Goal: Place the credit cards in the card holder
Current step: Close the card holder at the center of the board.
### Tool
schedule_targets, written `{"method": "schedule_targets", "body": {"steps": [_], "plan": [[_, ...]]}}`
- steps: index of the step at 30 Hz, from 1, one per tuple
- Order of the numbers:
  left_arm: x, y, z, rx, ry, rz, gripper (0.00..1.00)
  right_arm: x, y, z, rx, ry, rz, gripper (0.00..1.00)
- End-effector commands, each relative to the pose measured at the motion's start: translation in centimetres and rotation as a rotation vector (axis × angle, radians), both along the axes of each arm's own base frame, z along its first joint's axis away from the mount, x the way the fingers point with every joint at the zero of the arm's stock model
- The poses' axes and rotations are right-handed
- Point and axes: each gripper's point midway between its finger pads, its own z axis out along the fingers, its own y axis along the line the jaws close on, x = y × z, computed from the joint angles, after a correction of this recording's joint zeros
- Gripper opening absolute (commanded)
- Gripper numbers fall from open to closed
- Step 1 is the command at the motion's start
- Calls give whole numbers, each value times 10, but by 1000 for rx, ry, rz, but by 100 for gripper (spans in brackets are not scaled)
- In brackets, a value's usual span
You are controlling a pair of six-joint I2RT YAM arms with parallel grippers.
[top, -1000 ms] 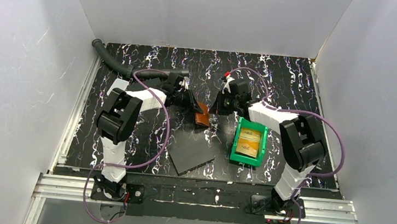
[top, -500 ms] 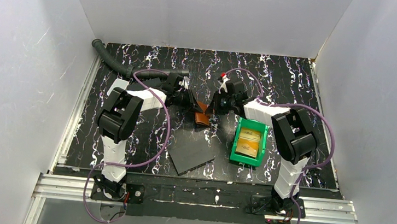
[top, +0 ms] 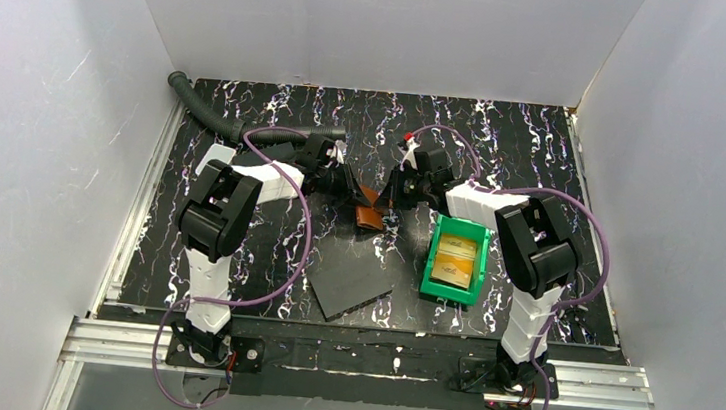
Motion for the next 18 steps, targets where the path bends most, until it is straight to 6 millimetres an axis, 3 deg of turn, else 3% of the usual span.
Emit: {"method": "schedule_targets", "body": {"steps": [1,11,18], "plan": [[-5,3,-13,25,17,-21,0,-1,13,11,48,-26,47,1],[-6,5,-17,29,26,-21,0,1,2,23,96,-26,32,1],[-7,4,-16,25,27,-25,0,-1,4,18,103,-14,45,1]]}}
